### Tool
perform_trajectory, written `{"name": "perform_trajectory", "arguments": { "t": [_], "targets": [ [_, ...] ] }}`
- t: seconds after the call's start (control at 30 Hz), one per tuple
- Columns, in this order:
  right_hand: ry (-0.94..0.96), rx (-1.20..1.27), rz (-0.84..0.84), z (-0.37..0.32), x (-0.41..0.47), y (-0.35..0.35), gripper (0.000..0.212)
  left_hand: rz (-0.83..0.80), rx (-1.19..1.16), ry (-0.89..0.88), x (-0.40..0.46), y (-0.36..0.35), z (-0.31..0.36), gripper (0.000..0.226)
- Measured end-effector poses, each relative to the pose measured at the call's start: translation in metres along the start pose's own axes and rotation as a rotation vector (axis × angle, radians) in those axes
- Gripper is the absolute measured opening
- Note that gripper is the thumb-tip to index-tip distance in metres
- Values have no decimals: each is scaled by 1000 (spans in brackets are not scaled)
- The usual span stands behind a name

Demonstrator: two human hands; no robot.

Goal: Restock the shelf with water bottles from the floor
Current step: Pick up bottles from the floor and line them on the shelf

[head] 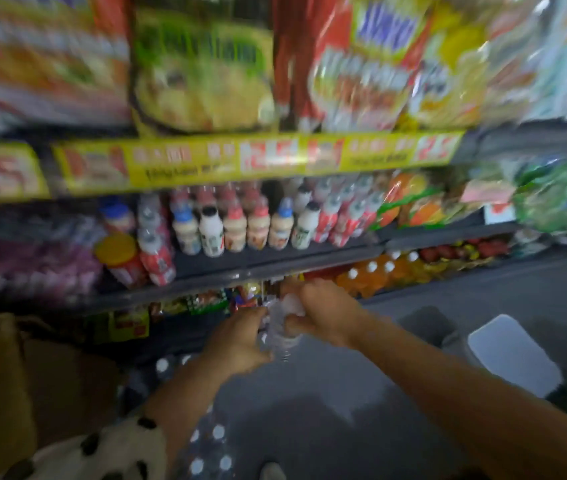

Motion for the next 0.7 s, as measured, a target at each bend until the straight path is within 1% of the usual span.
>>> {"name": "perform_trajectory", "arguments": {
  "t": [0.1,0.17,0.23,0.3,0.37,0.4,0.47,0.53,0.6,0.67,0.7],
  "targets": [
    [80,-9,140,-72,-44,126,26,38,-68,-146,-57,72,82,53],
    [130,-10,244,-120,-75,204,21,69,-122,-223,-94,116,125,51],
    [220,3,355,-169,-109,275,17,121,-173,-272,-130,158,158,57],
    [311,52,415,-215,-142,331,12,148,-190,-311,-161,196,186,69],
    [362,132,418,-250,-168,371,9,164,-221,-351,-191,228,213,72],
    [373,175,410,-264,-177,386,9,181,-219,-363,-206,243,225,67],
    [391,227,433,-286,-193,414,17,251,-199,-404,-234,272,251,49],
    [376,263,524,-302,-208,441,27,321,-211,-456,-259,296,275,40],
    [345,252,630,-315,-222,465,35,381,-221,-480,-278,318,291,41],
    [341,150,692,-334,-233,484,33,420,-223,-489,-291,341,303,51],
    [347,94,718,-345,-237,493,33,432,-216,-494,-296,352,309,50]
  ]
}}
Point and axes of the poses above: each hand's wrist, its own x-axis towards the middle knuckle, its own y-axis out of the back of the hand, z = x × y, the point moved 9 cm from there along x, towards the middle knuckle, and after that the axes turned 1 degree about x, right-handed, at the moved point
